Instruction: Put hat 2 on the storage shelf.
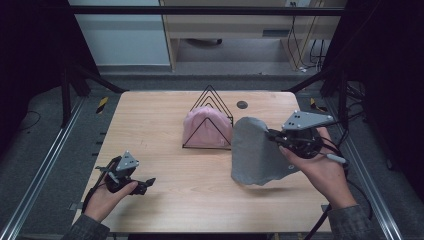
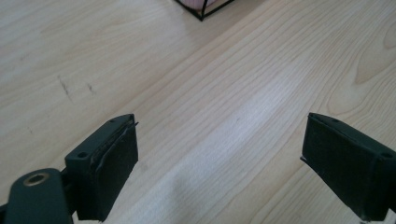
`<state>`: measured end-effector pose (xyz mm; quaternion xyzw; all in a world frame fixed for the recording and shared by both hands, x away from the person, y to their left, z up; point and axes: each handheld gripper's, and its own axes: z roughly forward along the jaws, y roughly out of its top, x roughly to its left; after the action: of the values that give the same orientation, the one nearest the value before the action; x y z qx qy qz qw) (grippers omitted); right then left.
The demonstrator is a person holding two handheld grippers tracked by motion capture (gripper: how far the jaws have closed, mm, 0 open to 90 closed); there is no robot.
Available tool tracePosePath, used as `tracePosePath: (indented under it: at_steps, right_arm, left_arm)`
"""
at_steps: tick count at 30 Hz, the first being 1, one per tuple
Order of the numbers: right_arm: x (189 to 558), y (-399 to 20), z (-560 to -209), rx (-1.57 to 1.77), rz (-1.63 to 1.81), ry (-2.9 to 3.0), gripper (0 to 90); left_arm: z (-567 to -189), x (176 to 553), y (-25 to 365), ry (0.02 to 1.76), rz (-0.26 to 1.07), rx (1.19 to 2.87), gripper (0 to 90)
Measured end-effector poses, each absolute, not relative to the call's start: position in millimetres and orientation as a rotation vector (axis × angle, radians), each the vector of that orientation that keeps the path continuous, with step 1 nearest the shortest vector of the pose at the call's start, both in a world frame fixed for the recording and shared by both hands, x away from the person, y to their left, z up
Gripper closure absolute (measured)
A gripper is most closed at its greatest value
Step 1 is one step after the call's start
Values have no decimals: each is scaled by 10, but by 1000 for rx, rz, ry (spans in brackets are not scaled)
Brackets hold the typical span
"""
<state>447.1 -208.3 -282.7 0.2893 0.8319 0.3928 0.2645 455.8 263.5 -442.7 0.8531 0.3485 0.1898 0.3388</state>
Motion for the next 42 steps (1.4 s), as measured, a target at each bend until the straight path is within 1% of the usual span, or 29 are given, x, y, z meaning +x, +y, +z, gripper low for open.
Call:
tracePosePath:
  at_steps: [3,6,7,9,13,17,26,42]
  right_arm:
    - [4450,-1931,-2662,714,1070,2250,872]
    - [4461,-1848,-2605,685,1068,2260,872]
    - [4474,-1760,-2558,661,1068,2269,872]
    - [4478,-1716,-2536,646,1067,2272,872]
    - [4490,-1548,-2446,608,1082,2280,872]
    - [4496,-1352,-2359,568,1098,2289,872]
    - [4533,-1063,-2308,510,1132,2312,871]
    - [4600,-533,-2431,420,1117,2389,871]
  left_arm:
    - [-4249,4603,2512,842,472,2221,93]
    - [-4090,4676,2397,775,465,2237,93]
    - [-4047,4708,2365,765,452,2239,93]
    - [-3967,4760,2314,745,437,2244,94]
    - [-3820,4798,2214,707,439,2258,94]
    - [-3681,4784,2160,684,445,2227,96]
    - [-3548,4756,2161,648,452,2234,100]
    - [-3463,4741,2184,614,444,2227,131]
